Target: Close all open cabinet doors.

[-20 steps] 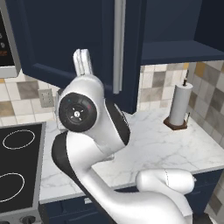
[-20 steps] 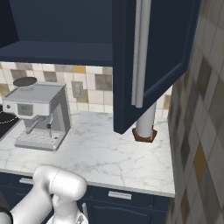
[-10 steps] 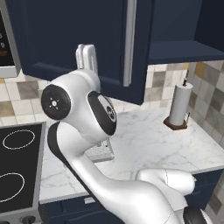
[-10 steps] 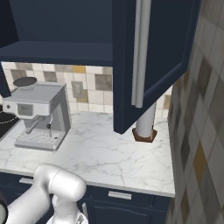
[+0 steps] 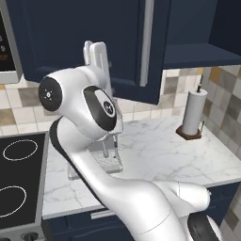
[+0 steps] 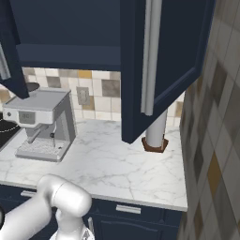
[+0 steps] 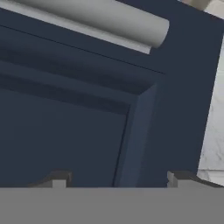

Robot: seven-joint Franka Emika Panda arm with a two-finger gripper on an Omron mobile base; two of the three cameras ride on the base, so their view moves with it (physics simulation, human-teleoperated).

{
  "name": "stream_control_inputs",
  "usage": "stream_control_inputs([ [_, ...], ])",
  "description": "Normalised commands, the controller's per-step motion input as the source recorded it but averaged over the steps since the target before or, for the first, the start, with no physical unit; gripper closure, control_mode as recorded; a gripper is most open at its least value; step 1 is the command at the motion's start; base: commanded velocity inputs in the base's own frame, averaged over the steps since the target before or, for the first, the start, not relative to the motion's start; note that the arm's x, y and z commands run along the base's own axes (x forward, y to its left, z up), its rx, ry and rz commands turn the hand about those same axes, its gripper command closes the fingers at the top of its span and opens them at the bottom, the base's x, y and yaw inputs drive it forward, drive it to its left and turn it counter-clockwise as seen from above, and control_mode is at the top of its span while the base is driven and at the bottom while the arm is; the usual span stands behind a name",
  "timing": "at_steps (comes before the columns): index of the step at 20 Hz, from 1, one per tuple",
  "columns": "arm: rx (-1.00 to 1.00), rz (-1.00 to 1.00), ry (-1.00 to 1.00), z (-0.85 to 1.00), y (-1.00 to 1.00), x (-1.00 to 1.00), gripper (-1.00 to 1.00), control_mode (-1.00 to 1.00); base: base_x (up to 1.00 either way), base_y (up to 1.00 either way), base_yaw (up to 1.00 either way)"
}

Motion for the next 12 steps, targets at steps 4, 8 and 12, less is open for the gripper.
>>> stream_control_inputs([
  [4, 0.02, -0.16, 0.00, 0.00, -0.33, 0.50, -1.00, -1.00, 0.00, 0.00, 0.00],
  [8, 0.02, -0.15, 0.00, 0.00, -0.34, 0.51, -1.00, -1.00, 0.00, 0.00, 0.00],
  [12, 0.02, -0.13, 0.00, 0.00, -0.31, 0.52, -1.00, -1.00, 0.00, 0.00, 0.00],
])
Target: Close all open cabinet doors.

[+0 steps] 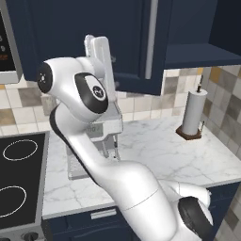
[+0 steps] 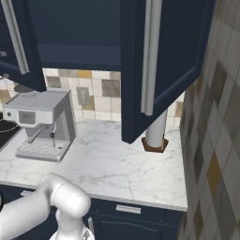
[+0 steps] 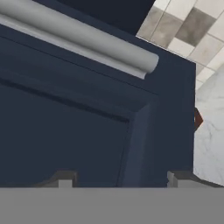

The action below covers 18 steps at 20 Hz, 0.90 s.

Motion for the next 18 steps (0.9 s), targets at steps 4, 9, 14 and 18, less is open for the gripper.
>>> stream_control_inputs([
  [4, 0.05, -0.08, 0.00, 0.00, -0.35, 0.51, -1.00, -1.00, 0.00, 0.00, 0.00],
  [9, 0.09, -0.01, 0.00, -0.04, -0.41, 0.44, -1.00, -1.00, 0.00, 0.00, 0.00],
  [14, 0.16, 0.00, 0.00, -0.05, -0.54, 0.39, -1.00, -1.00, 0.00, 0.00, 0.00],
  [18, 0.17, 0.00, 0.00, -0.04, -0.54, 0.44, -1.00, -1.00, 0.00, 0.00, 0.00],
])
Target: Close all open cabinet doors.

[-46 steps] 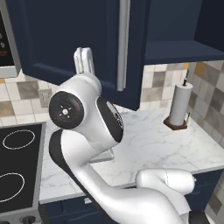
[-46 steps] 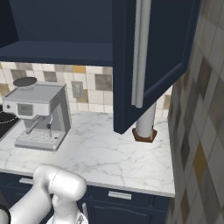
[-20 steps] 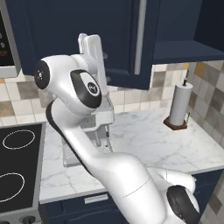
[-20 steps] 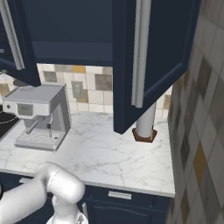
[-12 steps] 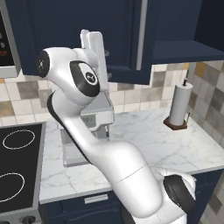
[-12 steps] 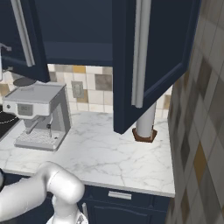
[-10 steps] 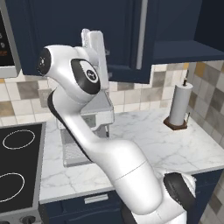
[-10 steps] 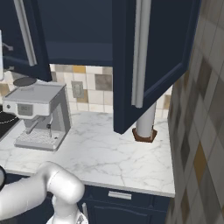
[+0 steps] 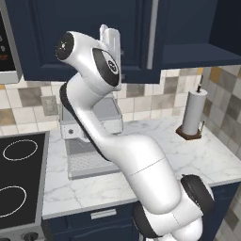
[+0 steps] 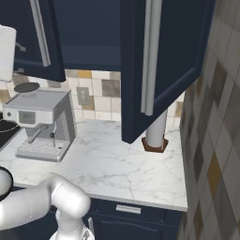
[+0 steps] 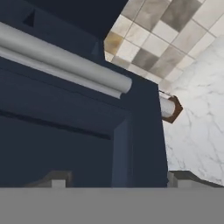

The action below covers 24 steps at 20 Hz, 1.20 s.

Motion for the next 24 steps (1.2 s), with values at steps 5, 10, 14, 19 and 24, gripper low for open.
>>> stream_control_inputs([
  [5, 0.18, 0.04, 0.00, -0.01, -0.52, 0.46, -1.00, -1.00, 0.00, 0.00, 0.00],
  [10, 0.17, 0.06, 0.00, 0.00, -0.52, 0.45, -1.00, -1.00, 0.00, 0.00, 0.00],
  [14, 0.11, 0.07, 0.00, -0.03, -0.43, 0.48, -1.00, -1.00, 0.00, 0.00, 0.00],
  [19, 0.03, 0.10, -0.01, -0.15, -0.21, 0.38, -1.00, -1.00, 0.00, 0.00, 0.00],
  [24, 0.02, 0.15, -0.01, -0.17, -0.09, 0.42, -1.00, -1.00, 0.00, 0.00, 0.00],
])
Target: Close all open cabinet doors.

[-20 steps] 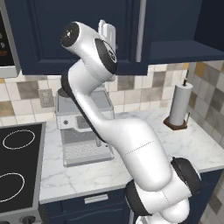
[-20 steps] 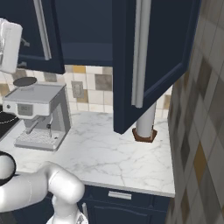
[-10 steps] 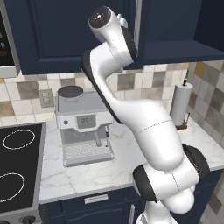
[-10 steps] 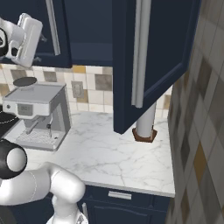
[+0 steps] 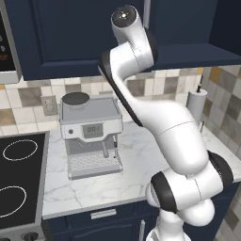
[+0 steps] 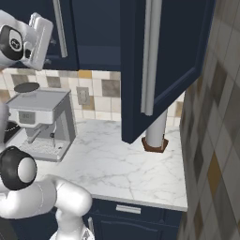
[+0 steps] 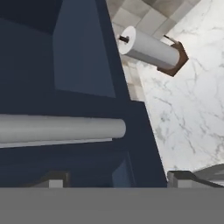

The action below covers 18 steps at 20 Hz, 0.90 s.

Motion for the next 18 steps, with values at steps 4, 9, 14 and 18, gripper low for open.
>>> stream_control_inputs([
  [4, 0.08, 0.24, 0.00, -0.20, -0.04, 0.49, -1.00, -1.00, 0.00, 0.00, 0.00],
  [9, 0.04, 0.26, 0.00, -0.22, 0.00, 0.29, -1.00, -1.00, 0.00, 0.00, 0.00],
  [14, 0.00, 0.20, 0.00, -0.17, 0.06, -0.18, -1.00, -1.00, 0.00, 0.00, 0.00],
  [18, 0.00, 0.08, -0.11, -0.04, 0.13, -0.45, -1.00, -1.00, 0.00, 0.00, 0.00],
])
